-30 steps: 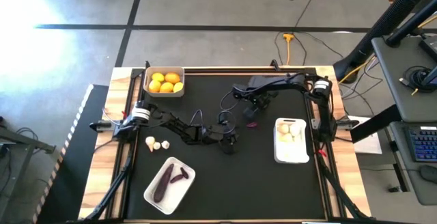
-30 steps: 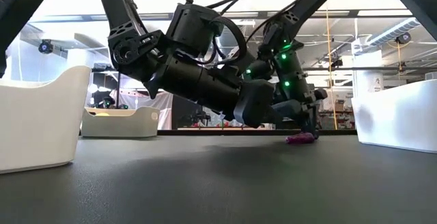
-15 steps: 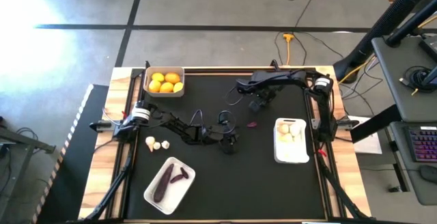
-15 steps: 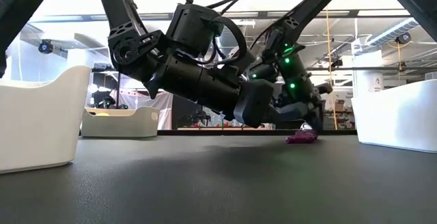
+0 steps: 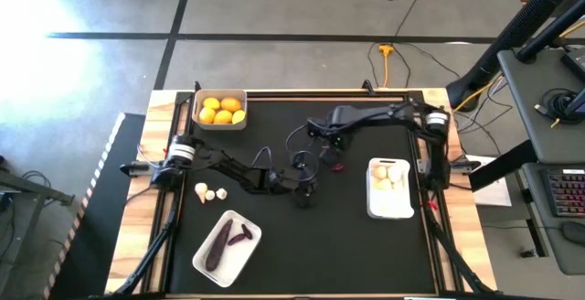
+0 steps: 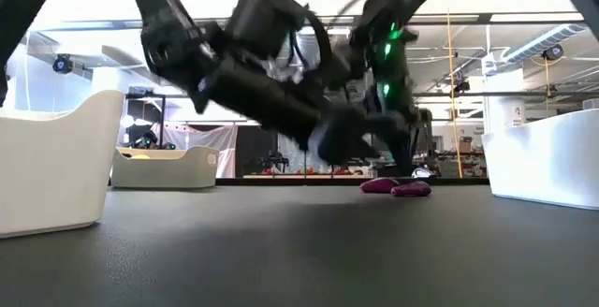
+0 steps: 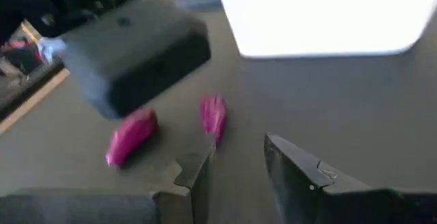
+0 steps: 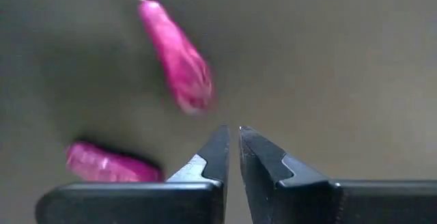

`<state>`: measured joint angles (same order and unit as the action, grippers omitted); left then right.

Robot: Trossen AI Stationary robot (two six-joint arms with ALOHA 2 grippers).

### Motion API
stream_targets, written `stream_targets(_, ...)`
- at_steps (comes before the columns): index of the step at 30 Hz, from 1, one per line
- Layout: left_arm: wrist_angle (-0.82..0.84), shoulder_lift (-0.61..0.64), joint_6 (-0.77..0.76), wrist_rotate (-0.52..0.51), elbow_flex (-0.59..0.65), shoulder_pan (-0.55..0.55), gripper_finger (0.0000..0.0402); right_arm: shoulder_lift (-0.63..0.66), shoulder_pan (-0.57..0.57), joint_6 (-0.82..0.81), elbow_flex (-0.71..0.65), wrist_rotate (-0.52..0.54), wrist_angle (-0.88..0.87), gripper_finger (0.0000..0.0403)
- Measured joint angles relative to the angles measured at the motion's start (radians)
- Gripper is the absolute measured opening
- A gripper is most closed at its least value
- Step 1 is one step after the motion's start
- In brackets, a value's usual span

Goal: Sort produce into baskets
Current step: Put the bottom eggplant into the bottom left white bin

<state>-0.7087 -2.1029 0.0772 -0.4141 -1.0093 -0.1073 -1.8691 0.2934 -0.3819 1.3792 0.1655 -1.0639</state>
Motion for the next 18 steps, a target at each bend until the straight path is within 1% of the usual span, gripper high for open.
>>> stream_targets(3,0.001,0.066,0.001,-0.007,0.036,-0.038,0.0110,0.067,-0.081,0.001,-0.003,0.081,0.007,0.0027)
stream_targets(6,-0.017,0.111,0.000,-0.015,0.089,-0.088,0.0110,0.132,-0.176,0.007,-0.011,0.185,0.071,0.0027)
stream_targets(9,-0.072,0.148,-0.051,-0.034,0.143,-0.127,0.0110,0.188,-0.265,0.089,-0.040,0.304,0.237,0.0027)
stream_targets(11,-0.122,0.159,-0.119,-0.040,0.175,-0.147,0.0110,0.214,-0.313,0.189,-0.079,0.347,0.401,0.0027)
stream_targets(13,-0.161,0.159,-0.213,-0.040,0.193,-0.166,0.0110,0.226,-0.349,0.302,-0.123,0.352,0.576,0.0027)
stream_targets(15,-0.184,0.159,-0.281,-0.041,0.200,-0.185,0.0110,0.229,-0.373,0.407,-0.168,0.327,0.745,0.0027)
stream_targets(16,-0.187,0.159,-0.302,-0.040,0.200,-0.191,0.0110,0.229,-0.379,0.451,-0.188,0.293,0.817,0.0027)
stream_targets(18,-0.183,0.154,-0.328,-0.039,0.198,-0.199,0.0110,0.229,-0.381,0.519,-0.228,0.190,0.912,0.0027)
